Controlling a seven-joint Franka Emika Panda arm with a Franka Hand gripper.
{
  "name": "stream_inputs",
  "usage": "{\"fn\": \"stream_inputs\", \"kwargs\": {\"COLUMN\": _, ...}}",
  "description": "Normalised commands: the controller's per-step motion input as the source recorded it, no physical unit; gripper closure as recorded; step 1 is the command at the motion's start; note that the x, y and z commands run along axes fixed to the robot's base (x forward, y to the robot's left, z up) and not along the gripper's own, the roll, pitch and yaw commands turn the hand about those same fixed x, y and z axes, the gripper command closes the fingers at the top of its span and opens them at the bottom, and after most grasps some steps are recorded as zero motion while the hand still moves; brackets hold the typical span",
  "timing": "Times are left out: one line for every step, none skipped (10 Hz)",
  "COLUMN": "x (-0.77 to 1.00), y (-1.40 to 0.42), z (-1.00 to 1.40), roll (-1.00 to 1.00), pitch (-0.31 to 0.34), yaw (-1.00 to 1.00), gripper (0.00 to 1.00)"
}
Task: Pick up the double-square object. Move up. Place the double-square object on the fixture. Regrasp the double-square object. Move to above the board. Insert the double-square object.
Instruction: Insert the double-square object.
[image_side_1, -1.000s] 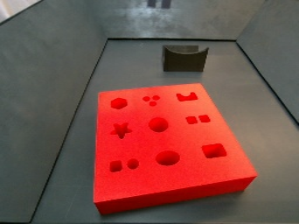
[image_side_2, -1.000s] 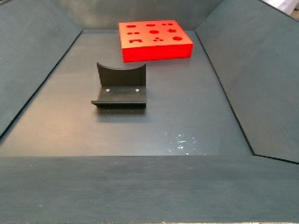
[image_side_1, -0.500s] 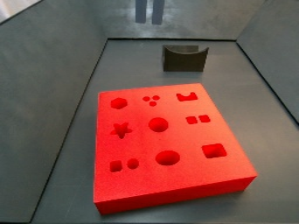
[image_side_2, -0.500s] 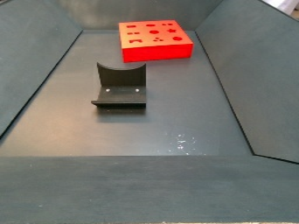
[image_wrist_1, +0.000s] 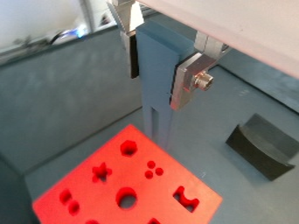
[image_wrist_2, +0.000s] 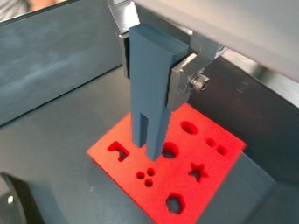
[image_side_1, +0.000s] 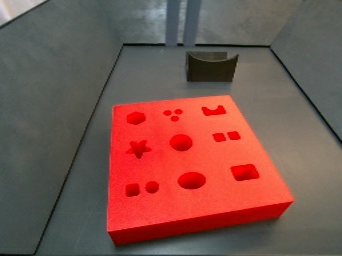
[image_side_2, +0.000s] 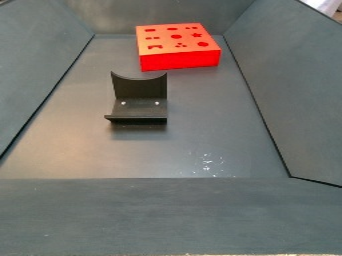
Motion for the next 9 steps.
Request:
{"fn": "stream_inputs", "kwargs": {"x": 0.49, "y": -0.23, "z": -0.44, "roll": -0.11, "pitch": -0.08, "yaw": 0.58, "gripper": 1.0}}
{"fn": "stream_inputs", "kwargs": {"x": 0.7, "y": -0.42, "z": -0.39, "roll": -0.11, "pitch": -0.073, "yaw": 0.27, "gripper": 1.0}}
{"fn": "stream_inputs", "kwargs": {"x": 0.71, "y": -0.46, "z": -0.3, "roll": -0.13, "pitch": -0.054, "yaw": 0.12, "gripper": 1.0}}
{"fn": "stream_inputs", "kwargs": {"x": 0.7, "y": -0.42, "z": -0.29, "roll": -0.14, "pitch": -0.056, "yaw": 0.02, "gripper": 1.0}}
{"fn": "stream_inputs", "kwargs": {"x": 0.77, "y": -0.35, "z": -0.32, "roll": -0.12, "pitch": -0.066, "yaw": 0.0, "gripper": 1.0}}
{"fn": "stream_inputs", "kwargs": {"x": 0.75, "y": -0.19, "z": -0.38, "roll": 0.0, "pitch": -0.029, "yaw": -0.04, "gripper": 1.0}}
{"fn": "stream_inputs", "kwargs": {"x": 0.47, "y": -0.03, "z": -0.34, "roll": 0.09, "pitch": 0.057, "yaw": 0.13, "gripper": 1.0}}
{"fn": "stream_inputs", "kwargs": {"x": 0.13, "y": 0.0, "z": -0.36, "roll": 0.15, "pitch": 0.011, "yaw": 0.28, "gripper": 1.0}}
{"fn": "stream_inputs", "kwargs": {"x": 0.05, "y": 0.0, "z": -0.43, "roll": 0.14, "pitch": 0.0, "yaw": 0.26, "gripper": 1.0}}
